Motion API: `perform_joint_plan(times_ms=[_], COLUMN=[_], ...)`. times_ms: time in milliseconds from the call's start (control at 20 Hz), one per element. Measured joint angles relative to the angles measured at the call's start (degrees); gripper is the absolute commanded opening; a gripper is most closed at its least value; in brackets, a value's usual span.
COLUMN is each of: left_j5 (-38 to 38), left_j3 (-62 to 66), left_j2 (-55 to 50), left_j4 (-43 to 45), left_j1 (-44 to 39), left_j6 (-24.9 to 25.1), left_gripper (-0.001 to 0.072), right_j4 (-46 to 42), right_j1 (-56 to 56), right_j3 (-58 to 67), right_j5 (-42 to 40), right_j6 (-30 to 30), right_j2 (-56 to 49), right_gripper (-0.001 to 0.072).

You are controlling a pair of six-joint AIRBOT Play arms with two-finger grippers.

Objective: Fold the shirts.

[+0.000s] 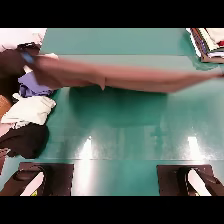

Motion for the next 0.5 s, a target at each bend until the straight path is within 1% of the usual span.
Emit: perform_joint_plan(times_ms=[200, 300, 400, 500], left_j5=[0.4, 2.3, 4.4, 5.7], left_j3=[23.8, 32.0, 36.9, 38.5], left_j2=[0.6, 0.7, 0.8, 0.3], left_j4=[0.7, 1.5, 2.6, 3.8], left_j1=[0.0, 0.0, 0.0, 0.0], left_j6=[0.0, -0.2, -0.3, -0.5], left_gripper=[0.0025, 0.0025, 0.0025, 0.0026], right_j4=[-1.2, -2.3, -3.3, -3.5], right_j1=[-1.0, -3.2, -6.1, -8.9], right_j3=[23.3, 31.8, 37.7, 40.5], right_j5=[-1.7, -1.9, -1.8, -1.1], right_j6=[0.0, 0.9, 1.9, 2.8], right_j2=[1.1, 1.3, 1.5, 1.5], right_gripper=[0.0017, 0.0017, 0.0016, 0.0016])
